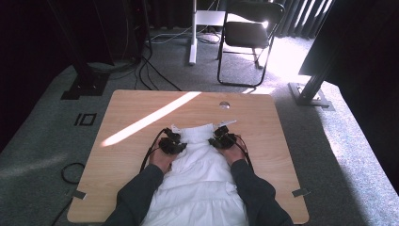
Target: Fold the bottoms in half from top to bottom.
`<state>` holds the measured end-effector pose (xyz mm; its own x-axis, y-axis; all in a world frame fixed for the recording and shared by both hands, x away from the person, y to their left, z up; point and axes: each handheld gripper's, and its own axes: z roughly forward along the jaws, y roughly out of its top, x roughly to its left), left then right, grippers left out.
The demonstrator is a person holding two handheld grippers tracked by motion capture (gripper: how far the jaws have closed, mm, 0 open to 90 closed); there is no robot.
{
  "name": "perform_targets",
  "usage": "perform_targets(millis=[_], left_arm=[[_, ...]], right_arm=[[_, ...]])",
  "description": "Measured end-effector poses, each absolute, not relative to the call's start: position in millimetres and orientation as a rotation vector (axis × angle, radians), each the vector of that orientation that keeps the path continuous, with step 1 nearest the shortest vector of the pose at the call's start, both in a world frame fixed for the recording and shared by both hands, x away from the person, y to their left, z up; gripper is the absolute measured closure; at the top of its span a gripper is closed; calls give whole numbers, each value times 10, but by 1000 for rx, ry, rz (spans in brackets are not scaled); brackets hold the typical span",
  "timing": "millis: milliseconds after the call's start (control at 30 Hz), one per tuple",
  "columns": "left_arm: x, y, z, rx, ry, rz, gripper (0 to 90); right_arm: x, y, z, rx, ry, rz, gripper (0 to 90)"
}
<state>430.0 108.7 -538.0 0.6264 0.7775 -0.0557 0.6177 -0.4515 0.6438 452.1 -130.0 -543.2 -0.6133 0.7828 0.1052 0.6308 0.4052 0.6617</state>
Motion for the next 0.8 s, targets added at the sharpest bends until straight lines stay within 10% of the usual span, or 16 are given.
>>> perform_targets(millis=[533,800], left_arm=[[4762,1170,-3900,1975,902,631,821],[4487,1278,-3864,1974,870,553,807]], right_arm=[[4790,-1394,-4165,1089,2106,1277,821],[4575,-1402,-3963,1043,2122,1306,816]])
